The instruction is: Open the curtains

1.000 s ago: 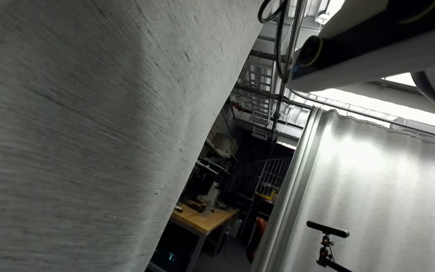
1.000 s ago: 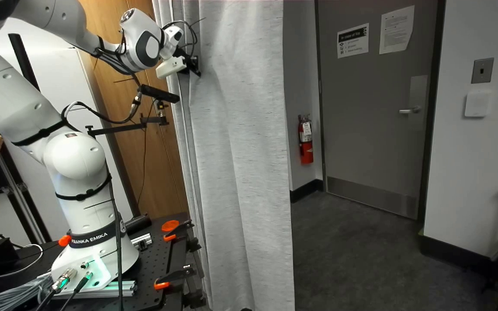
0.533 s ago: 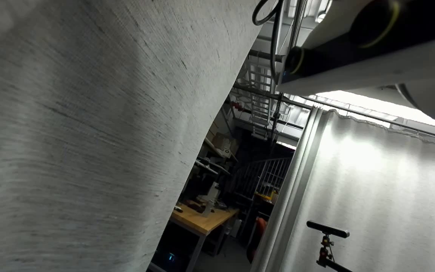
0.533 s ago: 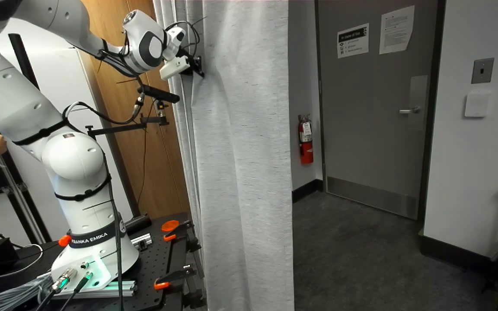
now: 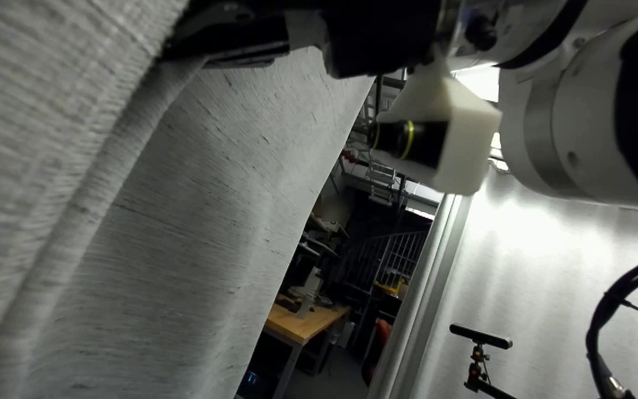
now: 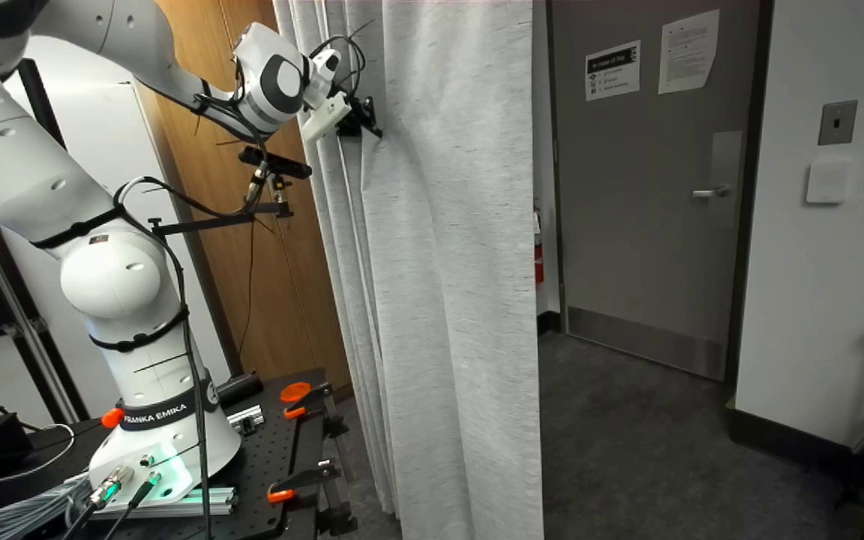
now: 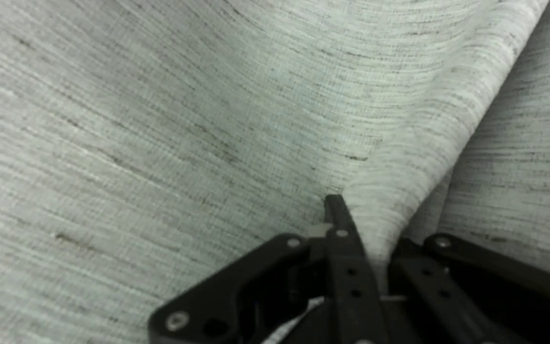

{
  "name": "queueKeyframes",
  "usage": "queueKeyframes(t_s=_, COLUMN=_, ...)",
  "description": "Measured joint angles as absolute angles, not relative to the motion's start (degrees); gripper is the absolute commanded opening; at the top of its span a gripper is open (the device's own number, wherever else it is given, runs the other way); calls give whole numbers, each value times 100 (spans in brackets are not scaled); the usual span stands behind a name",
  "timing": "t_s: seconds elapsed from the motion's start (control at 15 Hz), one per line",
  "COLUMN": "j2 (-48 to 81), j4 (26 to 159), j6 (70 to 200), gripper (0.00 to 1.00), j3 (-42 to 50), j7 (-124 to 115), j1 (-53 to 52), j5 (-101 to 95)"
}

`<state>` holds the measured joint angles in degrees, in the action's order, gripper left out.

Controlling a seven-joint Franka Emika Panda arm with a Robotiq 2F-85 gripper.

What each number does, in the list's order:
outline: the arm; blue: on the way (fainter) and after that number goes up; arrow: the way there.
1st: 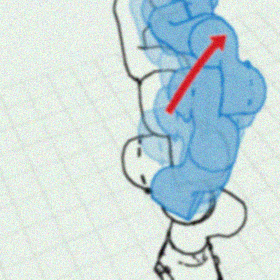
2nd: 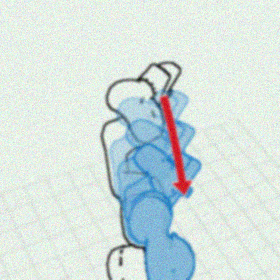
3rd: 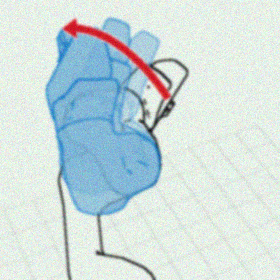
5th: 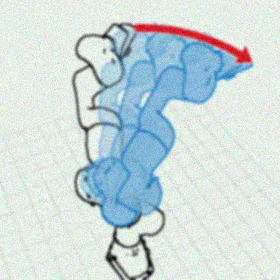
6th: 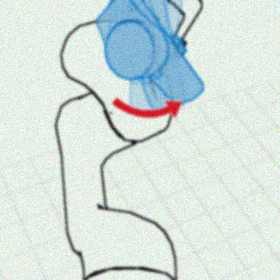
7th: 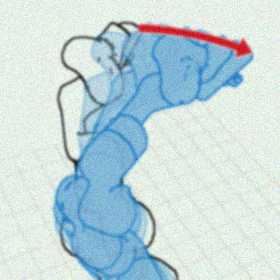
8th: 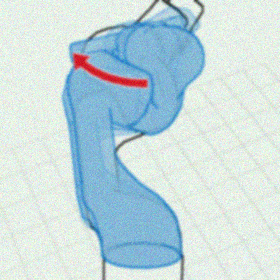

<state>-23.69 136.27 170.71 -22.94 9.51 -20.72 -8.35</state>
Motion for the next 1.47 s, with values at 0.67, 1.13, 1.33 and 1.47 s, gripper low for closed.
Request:
queueKeyframes(t_s=0.67, j2=-2398, j4=13494, j6=17069, gripper=23, j3=-3721, j7=379, j1=425, j5=-2216)
queueKeyframes(t_s=1.13, j2=-1896, j4=14069, j6=16193, gripper=73, j3=-5282, j7=-290, j1=1733, j5=-2687)
queueKeyframes(t_s=1.33, j2=-1363, j4=14117, j6=15467, gripper=97, j3=-5538, j7=-305, j1=1899, j5=-2658)
queueKeyframes(t_s=1.47, j2=-1031, j4=14054, j6=15049, gripper=100, j3=-5501, j7=-289, j1=1943, j5=-2619)
